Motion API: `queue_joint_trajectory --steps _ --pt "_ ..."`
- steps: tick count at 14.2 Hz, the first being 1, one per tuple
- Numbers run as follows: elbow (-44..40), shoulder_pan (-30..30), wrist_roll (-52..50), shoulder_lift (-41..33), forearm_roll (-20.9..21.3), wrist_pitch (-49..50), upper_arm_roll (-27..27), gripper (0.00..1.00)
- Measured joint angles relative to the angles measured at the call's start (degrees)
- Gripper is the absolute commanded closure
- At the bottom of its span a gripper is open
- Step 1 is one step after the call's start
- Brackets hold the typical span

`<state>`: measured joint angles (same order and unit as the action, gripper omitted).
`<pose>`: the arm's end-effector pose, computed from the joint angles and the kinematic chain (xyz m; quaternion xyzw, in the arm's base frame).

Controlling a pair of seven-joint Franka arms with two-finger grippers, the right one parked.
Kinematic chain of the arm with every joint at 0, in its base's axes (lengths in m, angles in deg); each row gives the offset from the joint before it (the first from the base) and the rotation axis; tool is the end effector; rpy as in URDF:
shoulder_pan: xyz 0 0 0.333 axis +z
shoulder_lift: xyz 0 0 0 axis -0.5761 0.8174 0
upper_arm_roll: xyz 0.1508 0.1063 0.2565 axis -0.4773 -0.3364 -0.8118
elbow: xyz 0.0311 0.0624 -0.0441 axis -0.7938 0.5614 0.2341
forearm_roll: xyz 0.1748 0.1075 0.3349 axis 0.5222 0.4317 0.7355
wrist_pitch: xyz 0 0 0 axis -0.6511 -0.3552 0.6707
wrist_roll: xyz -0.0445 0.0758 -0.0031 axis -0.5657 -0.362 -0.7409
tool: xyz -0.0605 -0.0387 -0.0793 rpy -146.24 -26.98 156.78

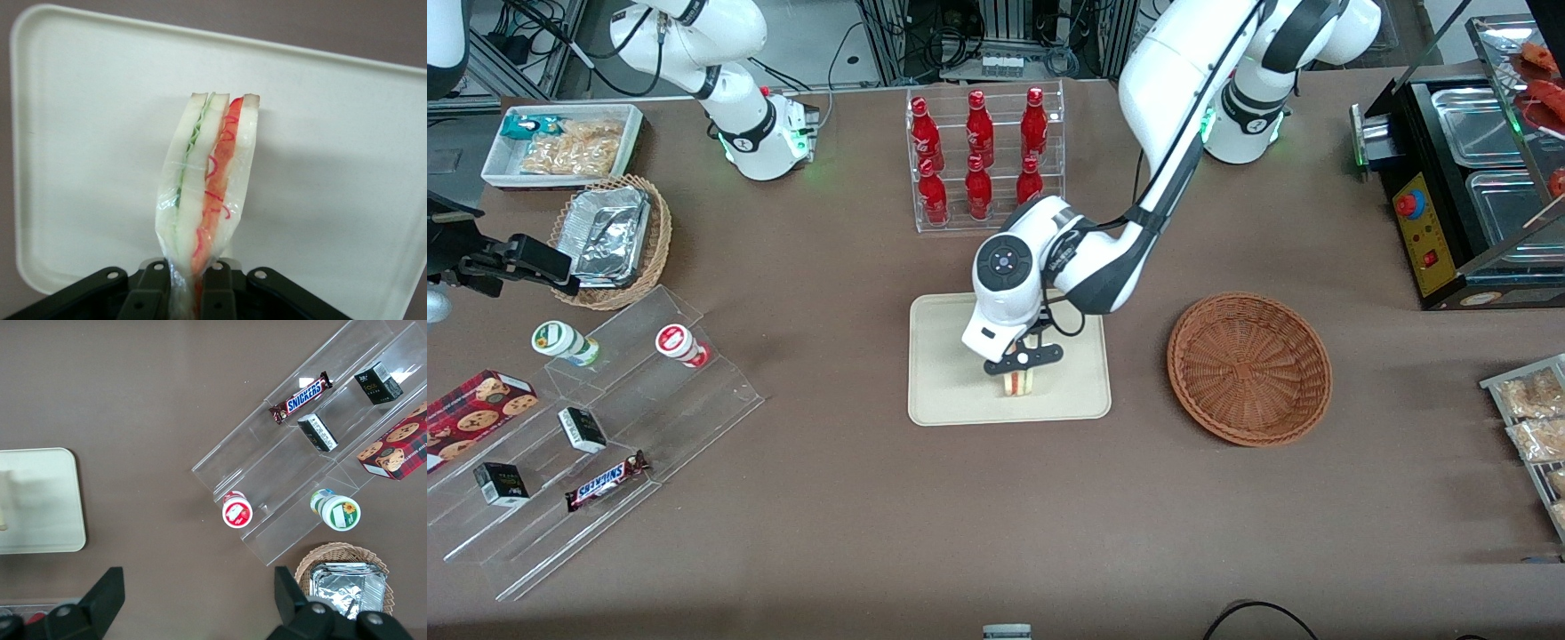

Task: Place sandwich from basket to tray
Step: 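Lift the sandwich and carry it over the cream tray, then lower the sandwich onto the tray and open the left gripper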

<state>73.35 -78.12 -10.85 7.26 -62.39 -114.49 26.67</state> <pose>0.5050 -0.5132 0.2498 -0.9940 -0.0995 0.0432 0.0160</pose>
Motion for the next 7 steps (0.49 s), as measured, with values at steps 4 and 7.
queue_joint_trajectory --steps 4,7 --pt "-0.5 -1.1 -0.6 1.8 0.0 -1.6 -0.1 0.0" --pt "-1.6 -1.1 -1.4 1.7 0.0 -1.6 -0.3 0.0"
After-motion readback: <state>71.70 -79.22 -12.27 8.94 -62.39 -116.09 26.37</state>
